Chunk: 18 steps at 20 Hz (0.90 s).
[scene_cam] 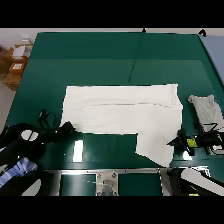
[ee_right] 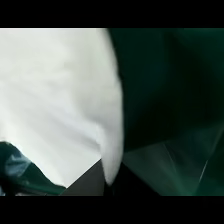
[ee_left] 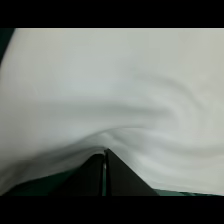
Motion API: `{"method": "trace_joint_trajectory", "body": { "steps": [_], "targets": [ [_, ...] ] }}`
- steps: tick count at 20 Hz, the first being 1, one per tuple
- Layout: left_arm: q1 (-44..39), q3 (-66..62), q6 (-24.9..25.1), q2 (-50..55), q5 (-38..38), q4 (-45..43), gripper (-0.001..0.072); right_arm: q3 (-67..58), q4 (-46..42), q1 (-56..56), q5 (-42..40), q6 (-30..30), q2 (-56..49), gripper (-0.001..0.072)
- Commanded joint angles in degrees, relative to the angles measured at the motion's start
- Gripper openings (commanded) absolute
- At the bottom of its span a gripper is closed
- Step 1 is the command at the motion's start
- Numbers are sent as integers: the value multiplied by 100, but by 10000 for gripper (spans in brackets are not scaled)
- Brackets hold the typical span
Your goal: Fold the shirts.
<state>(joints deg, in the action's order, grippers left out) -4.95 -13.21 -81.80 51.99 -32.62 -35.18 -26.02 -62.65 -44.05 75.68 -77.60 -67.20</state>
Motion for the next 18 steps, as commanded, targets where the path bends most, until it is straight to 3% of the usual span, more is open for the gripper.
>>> {"method": "trace_joint_trajectory", "body": {
  "steps": [1, 6, 13, 18],
  "targets": [
    [0, -527, -216, -26, -704, -490, 23, -466, 258, 0, 260, -273, 411, 21],
    [0, -1764, -1593, -26, -1766, -2577, 22, -1217, 105, 2, 481, -776, 861, 20],
    [0, -3069, -1307, 122, -1945, -2940, 23, -2380, 1187, 743, 44, -782, 614, 20],
    [0, -4212, -841, 1567, -1930, -2874, 23, -3731, 1274, 1467, -227, -1056, -785, 20]
  ]
}}
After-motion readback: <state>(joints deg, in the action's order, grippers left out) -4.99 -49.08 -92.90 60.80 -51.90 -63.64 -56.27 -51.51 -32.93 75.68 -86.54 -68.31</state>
